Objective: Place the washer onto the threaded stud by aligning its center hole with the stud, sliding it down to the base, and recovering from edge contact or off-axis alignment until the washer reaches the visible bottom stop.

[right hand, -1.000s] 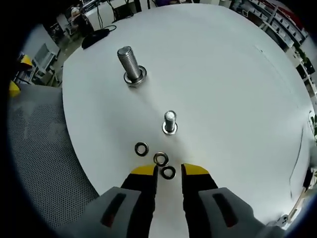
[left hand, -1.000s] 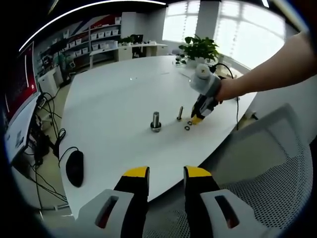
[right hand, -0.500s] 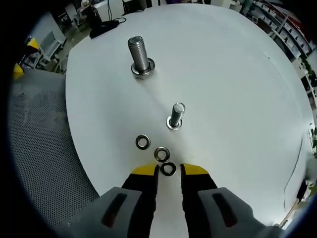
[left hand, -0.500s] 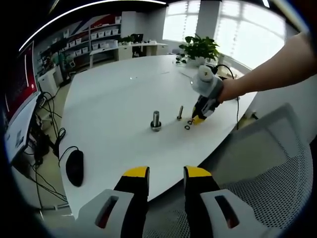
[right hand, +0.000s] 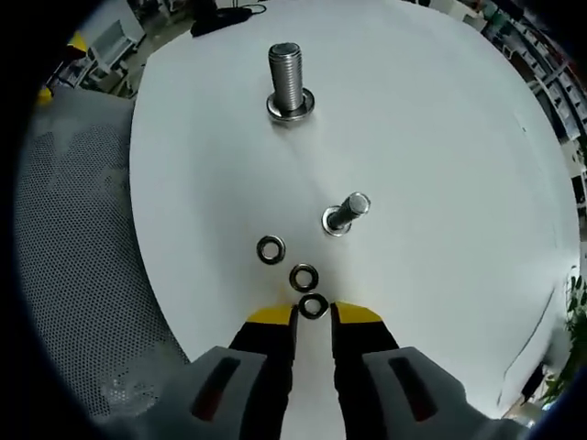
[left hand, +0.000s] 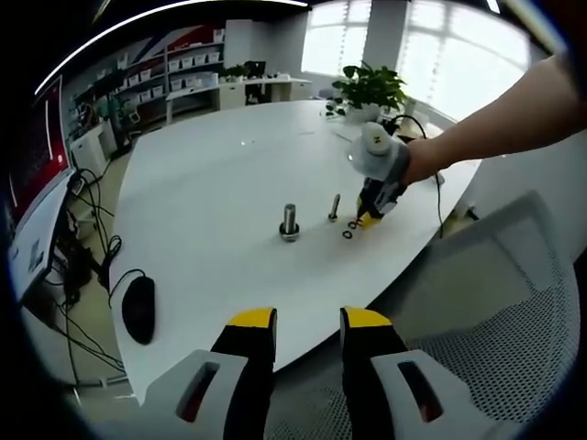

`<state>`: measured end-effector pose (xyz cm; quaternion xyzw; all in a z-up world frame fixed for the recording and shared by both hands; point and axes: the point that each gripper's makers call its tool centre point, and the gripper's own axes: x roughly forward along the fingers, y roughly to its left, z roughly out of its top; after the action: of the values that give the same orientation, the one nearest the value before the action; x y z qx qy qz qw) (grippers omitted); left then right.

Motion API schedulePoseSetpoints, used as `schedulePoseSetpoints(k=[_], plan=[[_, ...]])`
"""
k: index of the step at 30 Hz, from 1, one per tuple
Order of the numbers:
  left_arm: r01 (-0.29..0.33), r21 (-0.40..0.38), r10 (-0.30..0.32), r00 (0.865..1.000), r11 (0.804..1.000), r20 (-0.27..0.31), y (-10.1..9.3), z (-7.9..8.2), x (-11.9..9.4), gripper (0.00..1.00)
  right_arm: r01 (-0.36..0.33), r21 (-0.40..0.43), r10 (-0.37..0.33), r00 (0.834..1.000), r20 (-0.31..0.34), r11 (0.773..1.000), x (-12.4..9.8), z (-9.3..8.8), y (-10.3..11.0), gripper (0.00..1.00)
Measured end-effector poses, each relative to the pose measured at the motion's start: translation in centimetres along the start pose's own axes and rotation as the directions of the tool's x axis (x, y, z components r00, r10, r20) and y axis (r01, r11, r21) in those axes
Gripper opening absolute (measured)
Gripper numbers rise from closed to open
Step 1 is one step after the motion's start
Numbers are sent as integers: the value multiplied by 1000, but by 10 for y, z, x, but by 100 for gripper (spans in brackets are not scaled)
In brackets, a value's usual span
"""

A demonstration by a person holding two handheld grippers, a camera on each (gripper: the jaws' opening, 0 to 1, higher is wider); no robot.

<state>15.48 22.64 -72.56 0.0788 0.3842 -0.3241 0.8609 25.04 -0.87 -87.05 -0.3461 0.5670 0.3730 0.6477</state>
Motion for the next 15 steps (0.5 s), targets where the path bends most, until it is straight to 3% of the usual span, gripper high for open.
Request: schedulePoseSetpoints(k=[9,15], plan=[[-3,2,3,1000,1000,-2,0,0,0,26,10,-18,-11,999,-30,1000,0,-2,0,15],[-4,4,4,1000,1000,-4,0,0,0,26,17,13,-17,1000,-3,1000,-1,-2,0,16]])
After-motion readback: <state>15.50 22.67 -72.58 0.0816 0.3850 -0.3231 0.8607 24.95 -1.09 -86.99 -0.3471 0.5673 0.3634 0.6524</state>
